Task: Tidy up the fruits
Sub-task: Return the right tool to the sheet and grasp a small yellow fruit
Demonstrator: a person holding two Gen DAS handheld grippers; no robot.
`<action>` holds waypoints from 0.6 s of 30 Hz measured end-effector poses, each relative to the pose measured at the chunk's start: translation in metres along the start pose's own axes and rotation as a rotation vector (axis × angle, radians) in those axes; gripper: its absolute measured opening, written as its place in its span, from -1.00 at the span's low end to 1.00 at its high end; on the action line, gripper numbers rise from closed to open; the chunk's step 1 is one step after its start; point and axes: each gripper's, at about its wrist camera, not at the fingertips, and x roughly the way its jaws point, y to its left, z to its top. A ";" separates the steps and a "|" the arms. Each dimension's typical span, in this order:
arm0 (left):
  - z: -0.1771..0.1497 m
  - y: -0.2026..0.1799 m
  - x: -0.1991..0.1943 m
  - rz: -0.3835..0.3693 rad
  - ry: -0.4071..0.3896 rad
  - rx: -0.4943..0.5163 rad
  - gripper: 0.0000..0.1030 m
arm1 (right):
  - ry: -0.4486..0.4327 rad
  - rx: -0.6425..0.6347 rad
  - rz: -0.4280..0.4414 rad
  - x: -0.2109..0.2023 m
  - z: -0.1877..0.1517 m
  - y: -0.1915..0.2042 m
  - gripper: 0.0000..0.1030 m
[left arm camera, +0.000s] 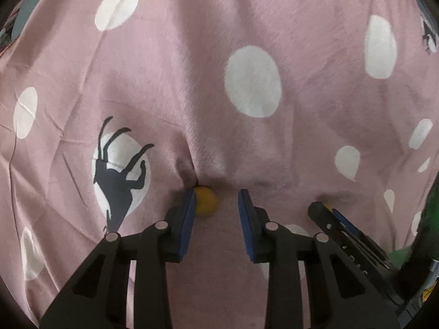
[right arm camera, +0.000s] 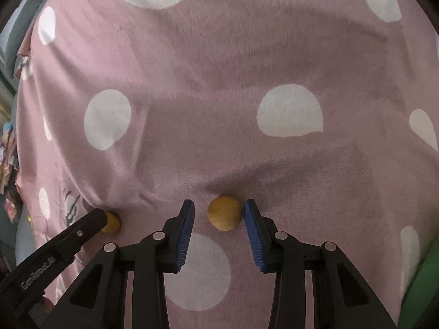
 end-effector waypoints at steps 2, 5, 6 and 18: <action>0.002 0.002 0.005 0.033 -0.013 0.010 -0.43 | 0.002 -0.004 -0.021 0.002 0.000 0.000 -0.21; 0.007 0.001 0.008 0.035 -0.023 0.009 -0.43 | -0.003 -0.006 -0.015 0.005 -0.002 0.003 -0.21; 0.007 -0.001 0.009 0.045 -0.027 0.014 -0.43 | -0.004 -0.015 -0.014 0.005 -0.003 0.005 -0.21; 0.008 -0.007 0.027 0.081 0.005 0.030 -0.48 | -0.017 -0.025 -0.018 0.004 -0.011 0.015 -0.43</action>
